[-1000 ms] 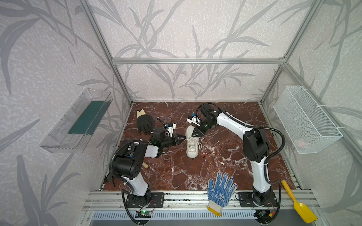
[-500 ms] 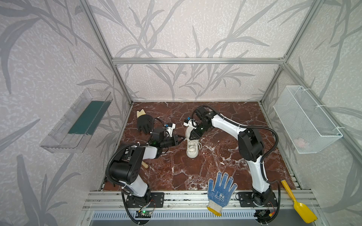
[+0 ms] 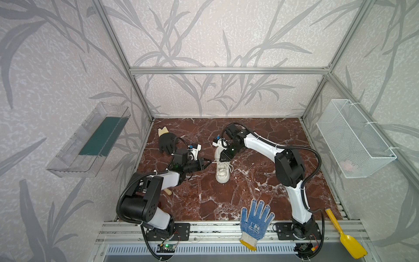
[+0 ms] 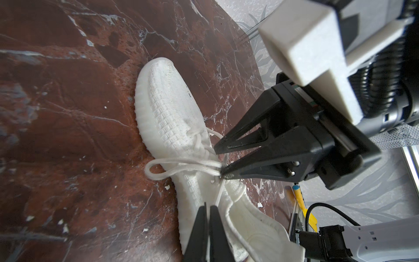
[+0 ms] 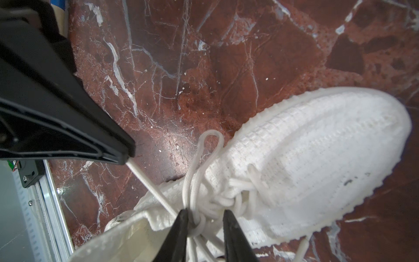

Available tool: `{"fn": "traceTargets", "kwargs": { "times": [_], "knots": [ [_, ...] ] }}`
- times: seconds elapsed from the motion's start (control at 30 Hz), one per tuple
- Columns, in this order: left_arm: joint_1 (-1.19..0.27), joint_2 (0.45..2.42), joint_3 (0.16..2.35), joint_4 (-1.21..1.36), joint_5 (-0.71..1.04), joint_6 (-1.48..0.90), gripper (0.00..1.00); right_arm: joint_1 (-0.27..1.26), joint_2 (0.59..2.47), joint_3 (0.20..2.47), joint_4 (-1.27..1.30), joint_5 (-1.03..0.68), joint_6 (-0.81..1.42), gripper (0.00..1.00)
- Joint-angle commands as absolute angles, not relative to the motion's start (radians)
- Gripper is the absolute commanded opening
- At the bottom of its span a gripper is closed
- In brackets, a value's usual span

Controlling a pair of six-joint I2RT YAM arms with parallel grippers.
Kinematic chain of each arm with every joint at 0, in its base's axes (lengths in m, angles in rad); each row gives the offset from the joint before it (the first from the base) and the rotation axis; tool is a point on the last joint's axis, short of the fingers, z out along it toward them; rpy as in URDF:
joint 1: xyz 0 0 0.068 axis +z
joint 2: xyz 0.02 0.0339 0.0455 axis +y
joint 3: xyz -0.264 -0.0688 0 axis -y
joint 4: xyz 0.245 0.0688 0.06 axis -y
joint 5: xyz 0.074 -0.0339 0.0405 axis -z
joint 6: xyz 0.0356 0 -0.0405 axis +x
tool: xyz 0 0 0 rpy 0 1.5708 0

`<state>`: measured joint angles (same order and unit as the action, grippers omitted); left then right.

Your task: Tie the shoes

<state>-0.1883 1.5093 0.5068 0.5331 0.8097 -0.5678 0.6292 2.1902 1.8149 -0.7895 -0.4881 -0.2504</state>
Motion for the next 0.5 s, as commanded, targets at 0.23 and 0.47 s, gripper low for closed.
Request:
{"fn": "traceTargets", "kwargs": {
  "times": [0.23, 0.47],
  "knots": [
    [-0.14, 1.407, 0.487, 0.397, 0.771, -0.494, 0.0, 0.631, 2.203, 1.783, -0.797, -0.443, -0.247, 0.28],
    [-0.122, 1.367, 0.482, 0.302, 0.736, -0.454, 0.0, 0.631, 2.198, 1.781, -0.797, -0.446, -0.247, 0.28]
  ]
}}
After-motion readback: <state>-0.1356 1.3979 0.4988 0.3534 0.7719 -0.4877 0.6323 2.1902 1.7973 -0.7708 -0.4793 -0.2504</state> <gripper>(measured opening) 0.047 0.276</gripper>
